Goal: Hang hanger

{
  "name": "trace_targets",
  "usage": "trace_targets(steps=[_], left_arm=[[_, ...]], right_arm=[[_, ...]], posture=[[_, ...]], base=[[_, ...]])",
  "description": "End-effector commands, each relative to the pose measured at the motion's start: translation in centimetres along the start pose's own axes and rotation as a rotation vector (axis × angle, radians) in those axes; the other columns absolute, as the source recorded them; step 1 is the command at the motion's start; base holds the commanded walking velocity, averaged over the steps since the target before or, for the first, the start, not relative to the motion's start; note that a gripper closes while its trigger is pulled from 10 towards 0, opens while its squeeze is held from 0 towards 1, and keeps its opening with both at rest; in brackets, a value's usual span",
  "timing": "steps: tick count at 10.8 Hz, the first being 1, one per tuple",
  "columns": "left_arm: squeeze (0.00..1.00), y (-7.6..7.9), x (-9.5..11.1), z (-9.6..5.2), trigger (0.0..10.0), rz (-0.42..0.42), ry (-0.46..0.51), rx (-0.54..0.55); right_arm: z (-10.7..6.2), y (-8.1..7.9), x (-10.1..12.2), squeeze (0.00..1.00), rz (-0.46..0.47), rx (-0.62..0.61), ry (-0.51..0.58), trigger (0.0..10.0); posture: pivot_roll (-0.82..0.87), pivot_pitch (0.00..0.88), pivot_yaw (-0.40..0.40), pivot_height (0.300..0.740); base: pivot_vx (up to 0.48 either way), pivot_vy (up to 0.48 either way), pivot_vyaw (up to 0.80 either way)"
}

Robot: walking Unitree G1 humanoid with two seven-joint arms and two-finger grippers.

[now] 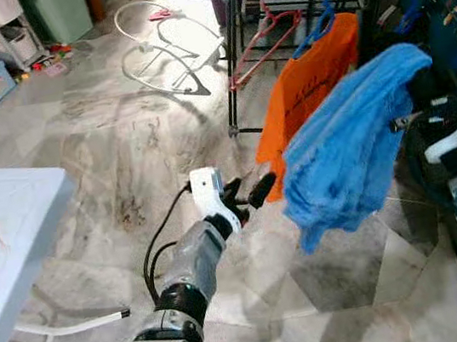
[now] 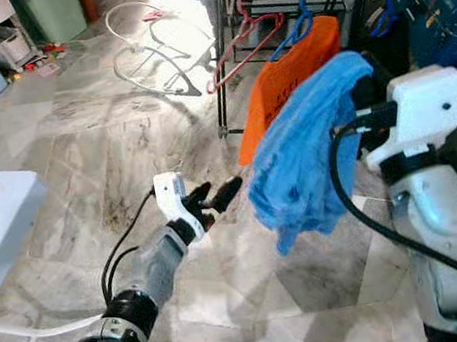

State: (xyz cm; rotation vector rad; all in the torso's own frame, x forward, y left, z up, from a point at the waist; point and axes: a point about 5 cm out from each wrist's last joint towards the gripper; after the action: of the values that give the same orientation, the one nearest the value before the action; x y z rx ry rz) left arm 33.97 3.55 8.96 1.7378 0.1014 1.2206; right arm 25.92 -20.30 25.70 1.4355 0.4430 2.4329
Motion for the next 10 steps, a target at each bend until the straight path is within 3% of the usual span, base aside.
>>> trace_targets(steps=[1, 3, 5, 6, 8, 10], left_arm=[[0.0, 6.0, -2.9, 3.2, 10.0, -0.092, -0.058, -0.184], [0.0, 6.3, -4.0, 3.1, 10.0, -0.095, -0.108, -0.21], [0.0, 5.5, -3.2, 2.7, 10.0, -0.065, -0.08, -0.177], [0.0, 5.4, -2.4, 2.6, 10.0, -0.078, -0.085, -0.208], [0.0, 6.0, -2.8, 1.9, 10.0, -0.026, -0.14, -0.317], [0.0, 6.1, -3.1, 1.7, 10.0, -0.006, -0.15, -0.333]], right_arm=[[-0.2, 0.1, 0.8, 0.0, 0.006, -0.014, 0.032, 0.0], [0.0, -0.1, 0.9, 0.0, 0.01, -0.015, 0.033, 0.0], [0.1, 0.1, 0.9, 0.0, -0.008, -0.021, 0.031, 0.0], [0.0, 0.4, 0.4, 0.0, -0.025, -0.046, 0.015, 0.0], [0.0, 0.4, 0.0, 0.0, -0.03, -0.06, 0.007, 0.0], [0.3, 0.5, -0.4, 0.0, -0.042, -0.072, 0.006, 0.0]], posture=[[-0.05, 0.13, -0.032, 0.74], [-0.06, 0.132, -0.027, 0.74], [-0.06, 0.134, -0.027, 0.74], [-0.05, 0.137, -0.028, 0.74], [-0.04, 0.14, -0.028, 0.74], [-0.04, 0.145, -0.026, 0.74]], base=[[0.0, 0.0, 0.0], [0.0, 0.0, 0.0], [0.0, 0.0, 0.0], [0.0, 0.0, 0.0], [0.0, 0.0, 0.0], [0.0, 0.0, 0.0]])
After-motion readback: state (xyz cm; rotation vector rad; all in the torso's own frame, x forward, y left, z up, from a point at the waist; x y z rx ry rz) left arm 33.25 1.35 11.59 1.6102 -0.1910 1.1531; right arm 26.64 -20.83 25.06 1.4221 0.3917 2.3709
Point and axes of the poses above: a point about 5 cm out from each wrist's last joint towards the gripper, its own z axis pointing out of the wrist towards the gripper, its own x axis along the axis of the wrist's last joint, y = z × x, and after that the axes turned 13 degrees about -z, right-handed
